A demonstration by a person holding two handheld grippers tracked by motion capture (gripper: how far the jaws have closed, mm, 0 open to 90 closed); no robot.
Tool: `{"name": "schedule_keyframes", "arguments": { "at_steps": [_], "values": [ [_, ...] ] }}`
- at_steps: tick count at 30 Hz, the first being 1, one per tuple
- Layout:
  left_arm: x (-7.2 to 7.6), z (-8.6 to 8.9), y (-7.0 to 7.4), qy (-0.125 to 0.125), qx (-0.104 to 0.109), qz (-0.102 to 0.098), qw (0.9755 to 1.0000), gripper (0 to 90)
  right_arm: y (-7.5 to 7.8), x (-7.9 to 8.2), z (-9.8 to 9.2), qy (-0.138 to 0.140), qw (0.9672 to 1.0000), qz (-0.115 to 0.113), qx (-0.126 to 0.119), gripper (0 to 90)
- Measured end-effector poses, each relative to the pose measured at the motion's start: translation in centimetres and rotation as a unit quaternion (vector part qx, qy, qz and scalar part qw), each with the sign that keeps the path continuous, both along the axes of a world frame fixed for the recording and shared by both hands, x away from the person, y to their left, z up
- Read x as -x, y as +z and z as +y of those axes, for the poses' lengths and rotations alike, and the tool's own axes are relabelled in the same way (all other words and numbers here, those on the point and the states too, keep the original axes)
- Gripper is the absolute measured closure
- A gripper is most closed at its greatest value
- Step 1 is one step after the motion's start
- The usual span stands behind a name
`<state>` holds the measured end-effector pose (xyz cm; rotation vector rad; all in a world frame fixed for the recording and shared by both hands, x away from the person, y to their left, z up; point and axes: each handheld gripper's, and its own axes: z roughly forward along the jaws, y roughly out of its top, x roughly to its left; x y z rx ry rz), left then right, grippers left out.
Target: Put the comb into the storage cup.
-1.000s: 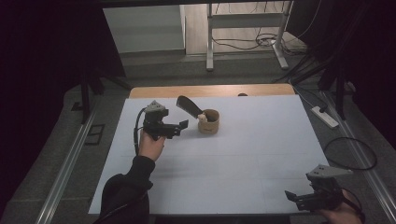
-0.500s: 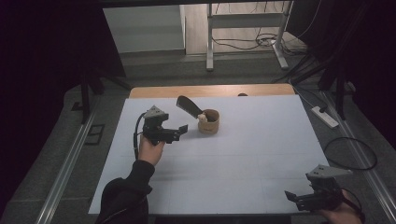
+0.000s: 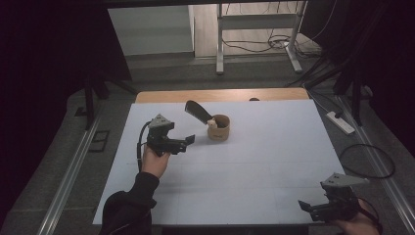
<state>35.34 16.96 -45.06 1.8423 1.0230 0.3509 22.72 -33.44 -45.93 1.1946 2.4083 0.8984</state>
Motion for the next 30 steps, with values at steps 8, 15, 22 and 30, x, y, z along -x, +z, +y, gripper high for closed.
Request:
{"name": "schedule_keyframes", "arguments": {
  "at_steps": [8, 15, 22, 30],
  "values": [
    [1.0, 0.2, 0.2, 0.004, -0.006, -0.004, 1.0000, 0.0, 0.0, 0.1, 0.0, -0.001, 1.0000, -0.002, -0.002, 0.0],
    [1.8, 0.6, 0.2, 0.008, -0.007, -0.004, 0.9999, 0.0, 0.0, 0.1, 0.0, -0.003, 1.0000, -0.003, -0.002, 0.0],
    [2.6, 0.8, 0.2, 0.009, -0.005, -0.003, 0.9999, 0.0, 0.0, 0.0, -0.1, -0.003, 1.0000, -0.001, -0.002, 0.0],
    [3.5, 0.9, 0.2, 0.005, -0.005, -0.002, 1.0000, 0.0, 0.0, 0.0, -0.1, -0.003, 1.0000, -0.001, -0.002, 0.0]
  ]
}}
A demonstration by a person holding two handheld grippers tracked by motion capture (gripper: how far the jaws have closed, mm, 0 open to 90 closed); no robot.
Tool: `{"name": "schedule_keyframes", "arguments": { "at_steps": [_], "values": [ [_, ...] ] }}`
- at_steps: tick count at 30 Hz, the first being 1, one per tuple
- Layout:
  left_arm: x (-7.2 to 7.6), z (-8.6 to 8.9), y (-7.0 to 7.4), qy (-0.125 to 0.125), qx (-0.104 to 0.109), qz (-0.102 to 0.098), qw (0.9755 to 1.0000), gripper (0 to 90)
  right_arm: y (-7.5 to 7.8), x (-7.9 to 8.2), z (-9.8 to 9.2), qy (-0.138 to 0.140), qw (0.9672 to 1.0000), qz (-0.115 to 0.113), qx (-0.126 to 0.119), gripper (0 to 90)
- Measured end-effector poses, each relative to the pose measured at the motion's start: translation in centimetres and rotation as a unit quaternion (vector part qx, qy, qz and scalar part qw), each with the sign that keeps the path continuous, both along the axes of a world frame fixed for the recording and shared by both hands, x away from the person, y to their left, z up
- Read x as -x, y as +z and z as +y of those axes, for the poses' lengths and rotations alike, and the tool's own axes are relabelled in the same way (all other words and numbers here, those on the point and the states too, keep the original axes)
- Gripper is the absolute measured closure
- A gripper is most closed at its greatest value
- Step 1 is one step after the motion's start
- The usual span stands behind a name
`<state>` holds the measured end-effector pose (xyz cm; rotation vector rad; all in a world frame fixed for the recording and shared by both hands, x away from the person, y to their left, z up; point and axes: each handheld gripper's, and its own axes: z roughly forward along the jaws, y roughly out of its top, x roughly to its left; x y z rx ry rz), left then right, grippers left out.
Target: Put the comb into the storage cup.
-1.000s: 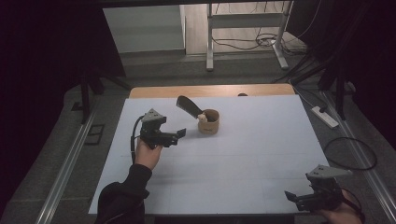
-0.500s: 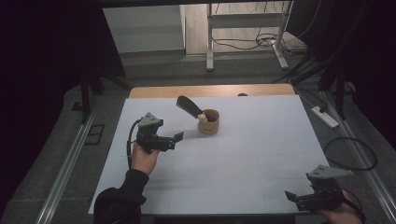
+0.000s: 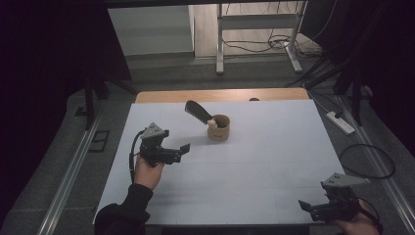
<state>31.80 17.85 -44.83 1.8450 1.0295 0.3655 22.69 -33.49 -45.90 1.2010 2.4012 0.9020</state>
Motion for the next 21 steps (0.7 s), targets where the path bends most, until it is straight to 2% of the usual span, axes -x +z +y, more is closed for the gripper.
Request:
{"name": "schedule_keyframes", "arguments": {
  "at_steps": [21],
  "values": [
    [3.2, 0.6, 0.3, -0.004, 0.006, -0.003, 1.0000, 0.0, 0.0, 0.0, 0.0, 0.002, 1.0000, -0.001, 0.000, 0.0]
  ]
}}
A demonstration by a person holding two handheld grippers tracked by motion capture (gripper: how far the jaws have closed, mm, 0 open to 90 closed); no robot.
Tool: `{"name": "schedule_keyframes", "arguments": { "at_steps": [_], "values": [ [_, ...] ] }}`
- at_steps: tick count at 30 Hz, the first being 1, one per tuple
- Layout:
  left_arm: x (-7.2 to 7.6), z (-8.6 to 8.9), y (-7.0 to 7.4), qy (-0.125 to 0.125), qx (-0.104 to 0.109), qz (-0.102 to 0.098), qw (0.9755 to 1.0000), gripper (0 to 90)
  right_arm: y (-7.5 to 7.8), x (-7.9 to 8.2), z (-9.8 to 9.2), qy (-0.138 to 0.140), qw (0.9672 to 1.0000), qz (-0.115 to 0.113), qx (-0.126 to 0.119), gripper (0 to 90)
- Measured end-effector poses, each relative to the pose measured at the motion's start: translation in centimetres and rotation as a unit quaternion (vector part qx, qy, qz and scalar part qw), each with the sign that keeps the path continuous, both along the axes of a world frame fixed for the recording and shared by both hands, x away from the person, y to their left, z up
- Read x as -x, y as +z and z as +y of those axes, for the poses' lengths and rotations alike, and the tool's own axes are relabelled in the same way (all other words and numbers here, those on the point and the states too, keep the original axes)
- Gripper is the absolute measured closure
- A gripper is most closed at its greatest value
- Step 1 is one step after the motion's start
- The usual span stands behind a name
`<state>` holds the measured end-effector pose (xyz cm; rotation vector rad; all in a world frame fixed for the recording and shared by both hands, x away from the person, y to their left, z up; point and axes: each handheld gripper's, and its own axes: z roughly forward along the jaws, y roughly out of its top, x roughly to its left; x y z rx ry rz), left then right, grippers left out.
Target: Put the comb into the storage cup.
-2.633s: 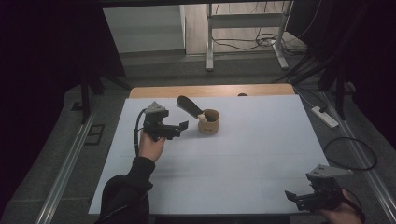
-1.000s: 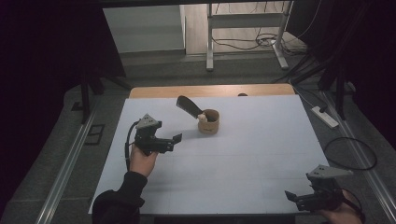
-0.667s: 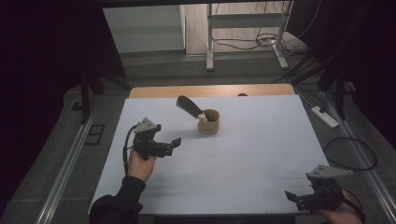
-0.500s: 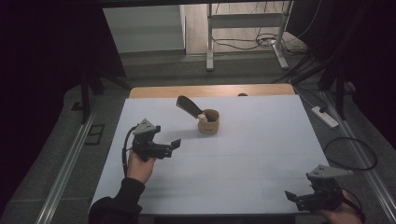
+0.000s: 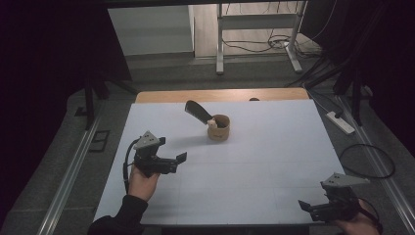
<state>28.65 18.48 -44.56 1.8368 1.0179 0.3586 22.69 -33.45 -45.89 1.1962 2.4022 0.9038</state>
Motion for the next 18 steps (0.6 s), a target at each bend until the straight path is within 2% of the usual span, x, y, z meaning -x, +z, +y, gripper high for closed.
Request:
{"name": "schedule_keyframes", "arguments": {
  "at_steps": [18],
  "values": [
    [2.2, 0.9, -0.2, 0.004, 0.004, 0.003, 1.0000, 0.0, 0.0, 0.0, 0.0, 0.001, 1.0000, 0.000, 0.001, 0.0]
  ]
}}
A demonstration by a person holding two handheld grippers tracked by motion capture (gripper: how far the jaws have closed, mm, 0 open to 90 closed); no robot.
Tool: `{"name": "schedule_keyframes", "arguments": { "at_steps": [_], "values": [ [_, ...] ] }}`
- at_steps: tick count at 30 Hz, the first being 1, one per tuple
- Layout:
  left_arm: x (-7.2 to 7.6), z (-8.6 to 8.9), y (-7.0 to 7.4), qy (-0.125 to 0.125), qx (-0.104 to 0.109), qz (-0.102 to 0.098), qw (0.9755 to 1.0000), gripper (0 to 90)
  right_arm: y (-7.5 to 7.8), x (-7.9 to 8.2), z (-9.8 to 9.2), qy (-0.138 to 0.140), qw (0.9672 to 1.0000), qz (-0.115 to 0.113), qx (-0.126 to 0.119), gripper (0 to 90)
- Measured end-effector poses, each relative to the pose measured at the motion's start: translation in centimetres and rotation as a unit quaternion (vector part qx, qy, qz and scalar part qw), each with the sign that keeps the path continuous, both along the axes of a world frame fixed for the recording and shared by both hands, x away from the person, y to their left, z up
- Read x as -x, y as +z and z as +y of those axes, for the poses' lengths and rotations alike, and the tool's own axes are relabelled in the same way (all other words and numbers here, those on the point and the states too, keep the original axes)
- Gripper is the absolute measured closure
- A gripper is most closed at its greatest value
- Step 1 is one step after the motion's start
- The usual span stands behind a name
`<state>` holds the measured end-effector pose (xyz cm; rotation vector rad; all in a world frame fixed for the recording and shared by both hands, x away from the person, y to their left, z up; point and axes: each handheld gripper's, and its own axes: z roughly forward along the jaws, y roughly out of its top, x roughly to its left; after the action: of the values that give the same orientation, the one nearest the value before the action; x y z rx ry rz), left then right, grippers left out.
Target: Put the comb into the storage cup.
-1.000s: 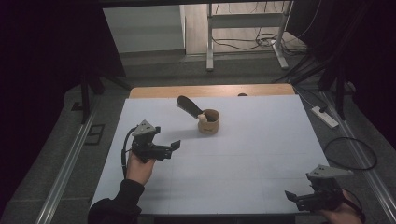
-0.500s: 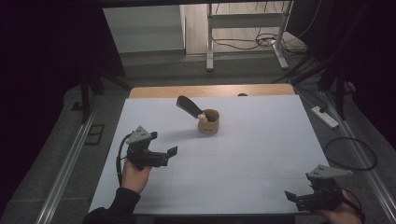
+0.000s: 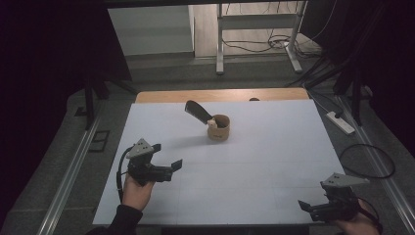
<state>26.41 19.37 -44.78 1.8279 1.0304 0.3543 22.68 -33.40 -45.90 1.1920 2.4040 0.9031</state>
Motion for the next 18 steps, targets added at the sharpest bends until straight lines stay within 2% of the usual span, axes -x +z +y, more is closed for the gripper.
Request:
{"name": "schedule_keyframes", "arguments": {
  "at_steps": [18],
  "values": [
    [1.9, 0.9, -0.4, 0.008, -0.001, 0.009, 0.9999, 0.0, 0.0, 0.0, 0.0, 0.002, 1.0000, -0.001, 0.001, 0.0]
  ]
}}
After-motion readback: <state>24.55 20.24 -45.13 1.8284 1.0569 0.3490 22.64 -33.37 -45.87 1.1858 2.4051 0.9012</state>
